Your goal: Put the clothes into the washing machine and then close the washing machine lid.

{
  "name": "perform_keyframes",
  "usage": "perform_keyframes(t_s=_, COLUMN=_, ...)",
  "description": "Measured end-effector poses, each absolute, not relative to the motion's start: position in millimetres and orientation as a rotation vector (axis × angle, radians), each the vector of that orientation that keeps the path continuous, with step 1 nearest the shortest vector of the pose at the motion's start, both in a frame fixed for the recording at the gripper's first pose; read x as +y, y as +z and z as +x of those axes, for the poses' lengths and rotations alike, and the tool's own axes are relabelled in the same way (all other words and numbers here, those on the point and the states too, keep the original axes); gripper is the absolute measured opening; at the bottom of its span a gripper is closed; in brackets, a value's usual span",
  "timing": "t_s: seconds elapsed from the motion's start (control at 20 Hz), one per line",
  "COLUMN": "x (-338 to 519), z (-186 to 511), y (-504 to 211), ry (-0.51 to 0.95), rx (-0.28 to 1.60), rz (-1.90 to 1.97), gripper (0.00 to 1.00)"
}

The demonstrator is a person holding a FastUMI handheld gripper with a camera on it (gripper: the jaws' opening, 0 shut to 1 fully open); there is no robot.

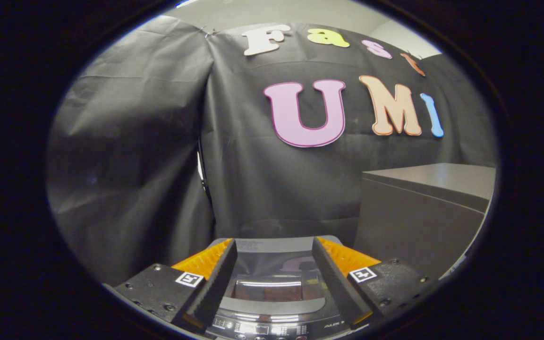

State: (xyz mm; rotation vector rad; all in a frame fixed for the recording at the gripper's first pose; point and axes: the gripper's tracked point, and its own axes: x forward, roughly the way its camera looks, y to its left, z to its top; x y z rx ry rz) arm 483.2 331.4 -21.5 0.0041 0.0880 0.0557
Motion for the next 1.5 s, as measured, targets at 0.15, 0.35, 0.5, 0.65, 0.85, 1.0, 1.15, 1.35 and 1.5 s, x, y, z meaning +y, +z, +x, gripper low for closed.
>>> perform_keyframes(t_s=0.15, x=332, z=474, y=-26, ry=0.085, rx=0.124, rz=-0.038, gripper=0.96)
perform_keyframes(t_s=0.35, x=324, z=455, y=-30, ry=0.065, rx=0.153, rz=-0.08, gripper=0.96)
perform_keyframes(t_s=0.5, x=324, z=437, y=-36, ry=0.06, rx=0.19, rz=-0.07, gripper=0.97)
perform_keyframes(t_s=0.65, x=321, z=416, y=-40, ry=0.04, rx=0.211, rz=-0.067, gripper=0.97)
perform_keyframes(t_s=0.85, x=326, z=389, y=-34, ry=0.062, rx=0.188, rz=-0.037, gripper=0.96)
perform_keyframes(t_s=1.0, x=325, z=366, y=-24, ry=0.072, rx=0.154, rz=-0.047, gripper=0.96)
perform_keyframes(t_s=1.15, x=318, z=338, y=-6, ry=0.064, rx=0.104, rz=-0.072, gripper=0.96)
perform_keyframes(t_s=1.35, x=305, z=298, y=14, ry=0.033, rx=0.052, rz=-0.042, gripper=0.96)
perform_keyframes(t_s=1.5, x=288, z=275, y=22, ry=-0.011, rx=0.029, rz=-0.035, gripper=0.96)
